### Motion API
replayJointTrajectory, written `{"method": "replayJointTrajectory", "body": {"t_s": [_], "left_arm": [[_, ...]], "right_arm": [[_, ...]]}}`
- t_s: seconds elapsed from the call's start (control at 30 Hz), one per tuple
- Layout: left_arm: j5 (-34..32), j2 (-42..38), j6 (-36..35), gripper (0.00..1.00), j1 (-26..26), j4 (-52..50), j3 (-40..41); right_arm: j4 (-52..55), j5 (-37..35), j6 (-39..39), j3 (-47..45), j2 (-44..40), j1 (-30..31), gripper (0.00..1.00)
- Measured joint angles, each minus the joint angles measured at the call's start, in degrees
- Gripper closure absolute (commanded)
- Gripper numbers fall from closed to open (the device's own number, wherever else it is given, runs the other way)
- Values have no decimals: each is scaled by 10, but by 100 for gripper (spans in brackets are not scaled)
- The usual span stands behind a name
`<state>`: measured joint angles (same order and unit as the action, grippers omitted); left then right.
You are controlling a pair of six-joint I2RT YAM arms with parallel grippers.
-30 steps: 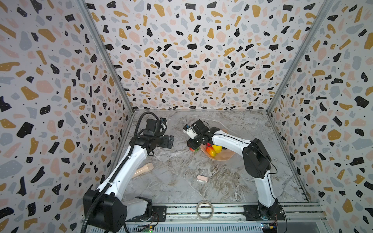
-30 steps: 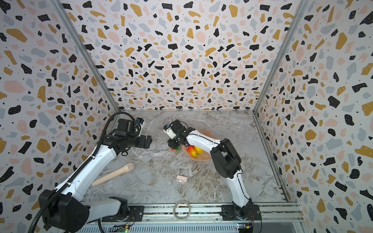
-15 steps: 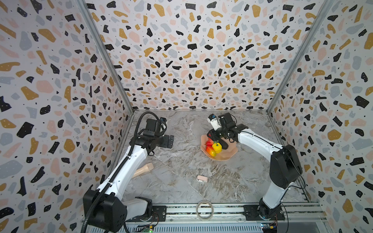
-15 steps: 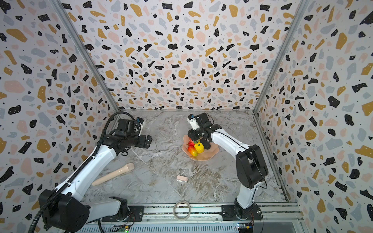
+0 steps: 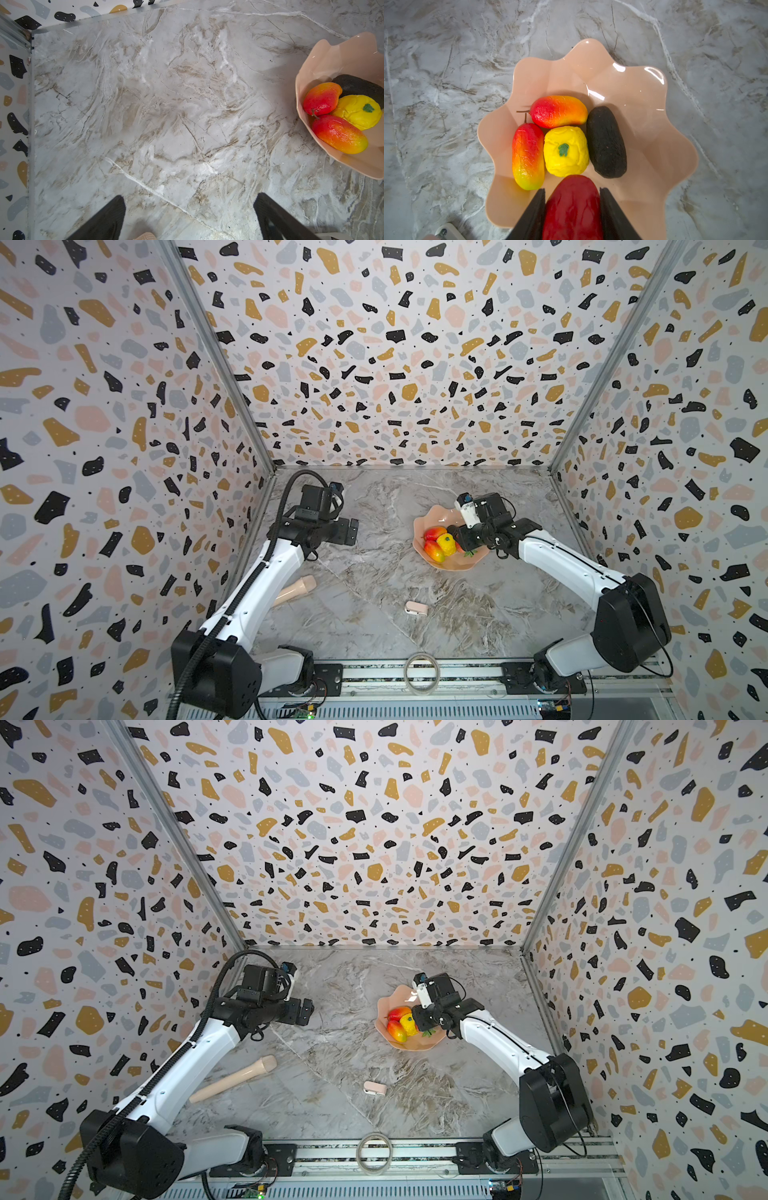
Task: Arrange fruit in a fruit bowl
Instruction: Place the fruit in the fruit bowl.
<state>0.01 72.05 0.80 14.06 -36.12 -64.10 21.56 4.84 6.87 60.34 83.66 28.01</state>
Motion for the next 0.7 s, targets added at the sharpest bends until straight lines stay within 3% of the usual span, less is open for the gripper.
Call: {"method": "replayJointTrajectory", "body": {"t_s": [0.5, 0.7], "left_arm": [[2, 6, 0, 0, 8, 3, 0], [2, 8, 0, 0, 10, 3, 0]], "right_arm": [[49, 12, 21, -9, 7, 0, 86], [55, 12, 24, -9, 38, 0, 78]]}}
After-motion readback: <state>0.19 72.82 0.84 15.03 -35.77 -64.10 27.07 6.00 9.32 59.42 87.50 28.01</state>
